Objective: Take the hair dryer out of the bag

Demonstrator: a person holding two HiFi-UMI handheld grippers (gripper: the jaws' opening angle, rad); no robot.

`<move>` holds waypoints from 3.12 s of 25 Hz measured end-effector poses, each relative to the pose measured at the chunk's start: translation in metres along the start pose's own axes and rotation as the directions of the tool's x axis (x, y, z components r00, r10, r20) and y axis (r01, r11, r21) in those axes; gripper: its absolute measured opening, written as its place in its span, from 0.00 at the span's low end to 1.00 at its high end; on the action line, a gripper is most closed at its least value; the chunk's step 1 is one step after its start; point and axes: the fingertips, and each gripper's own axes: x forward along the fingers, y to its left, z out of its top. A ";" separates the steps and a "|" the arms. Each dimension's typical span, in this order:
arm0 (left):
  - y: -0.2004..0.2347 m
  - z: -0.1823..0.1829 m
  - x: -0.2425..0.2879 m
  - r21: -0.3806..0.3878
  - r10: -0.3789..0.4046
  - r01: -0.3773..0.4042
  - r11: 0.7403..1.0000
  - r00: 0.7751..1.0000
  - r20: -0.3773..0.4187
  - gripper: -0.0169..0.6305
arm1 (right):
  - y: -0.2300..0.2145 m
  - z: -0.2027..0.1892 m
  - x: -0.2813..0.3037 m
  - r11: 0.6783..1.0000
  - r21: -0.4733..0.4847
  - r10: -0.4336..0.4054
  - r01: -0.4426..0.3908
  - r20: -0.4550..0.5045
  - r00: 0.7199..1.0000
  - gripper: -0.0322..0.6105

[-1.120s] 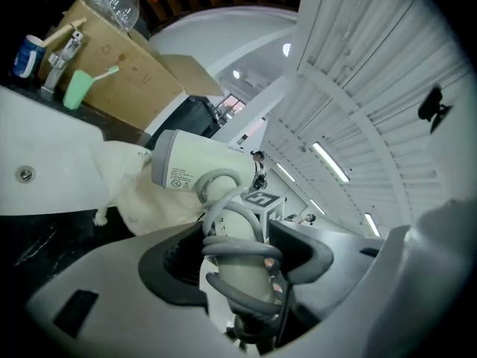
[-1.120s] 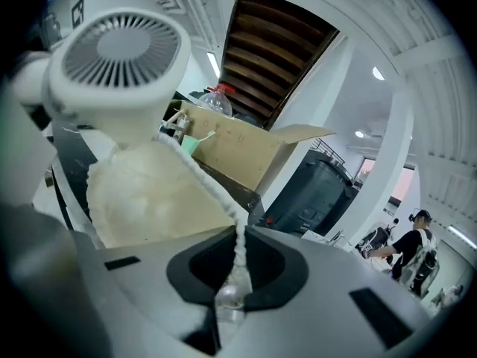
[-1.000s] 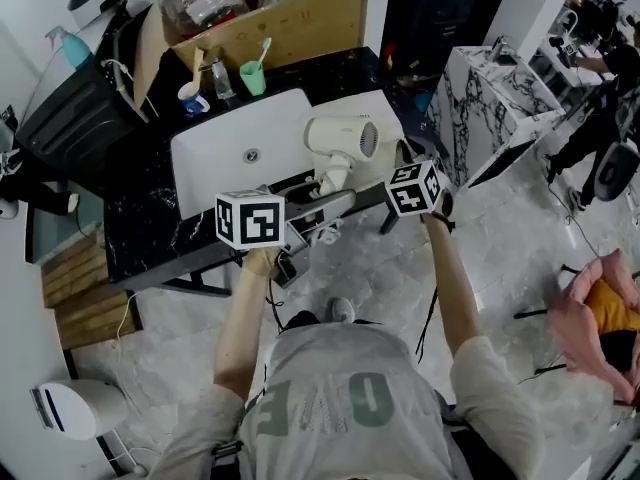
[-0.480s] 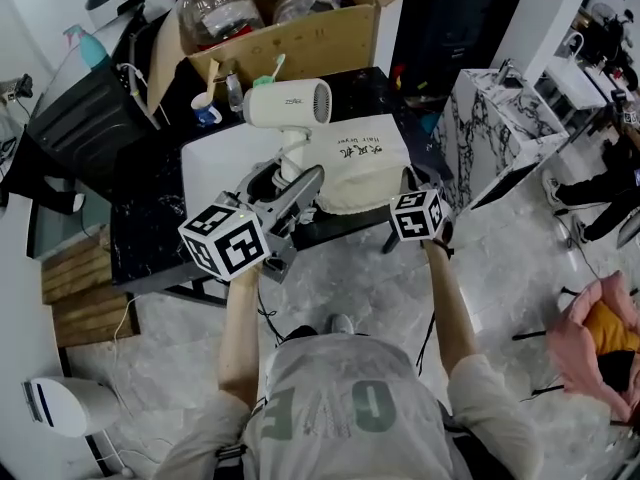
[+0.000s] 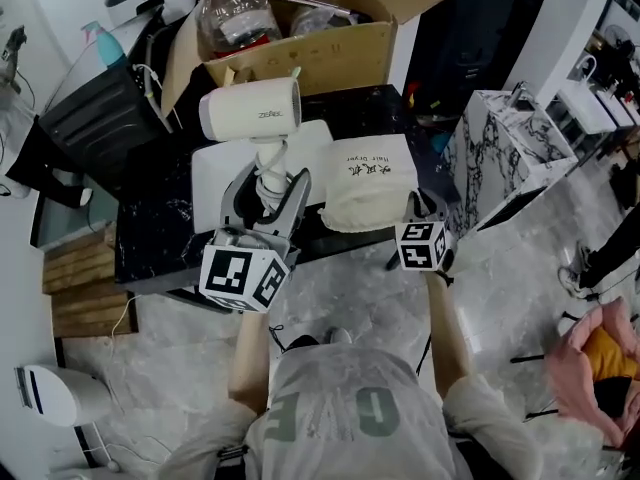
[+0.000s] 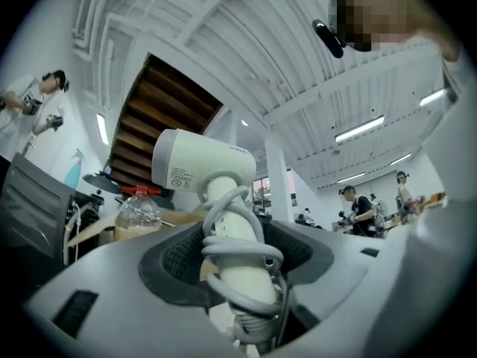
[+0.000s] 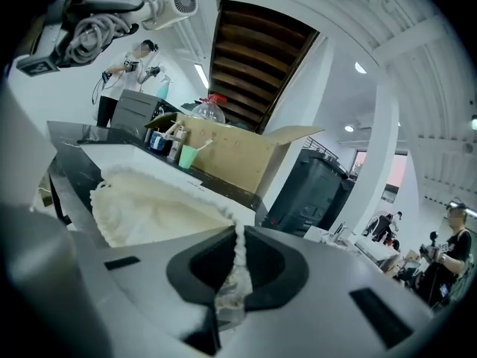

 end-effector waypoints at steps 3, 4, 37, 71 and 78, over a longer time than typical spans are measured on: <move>0.005 -0.003 -0.012 0.068 0.079 -0.083 0.994 0.995 0.053 0.46 | 0.004 0.000 -0.005 1.000 -0.013 0.008 -0.007 0.040 0.999 0.12; 0.006 -0.004 -0.017 0.091 0.101 -0.107 0.990 0.992 0.073 0.46 | 0.006 0.001 -0.005 1.000 -0.012 0.012 -0.012 0.054 0.998 0.12; 0.003 0.001 -0.046 0.104 0.165 -0.179 0.978 0.978 0.128 0.46 | -0.014 0.027 -0.038 0.919 0.306 0.210 -0.248 0.152 0.966 0.39; -0.017 0.007 -0.074 0.140 0.196 -0.224 0.965 0.963 0.186 0.46 | 0.022 0.137 -0.170 0.920 0.273 0.057 -0.280 0.615 0.787 0.11; -0.018 0.007 -0.075 0.147 0.197 -0.225 0.963 0.963 0.183 0.46 | 0.022 0.130 -0.167 0.919 0.278 0.060 -0.281 0.604 0.795 0.11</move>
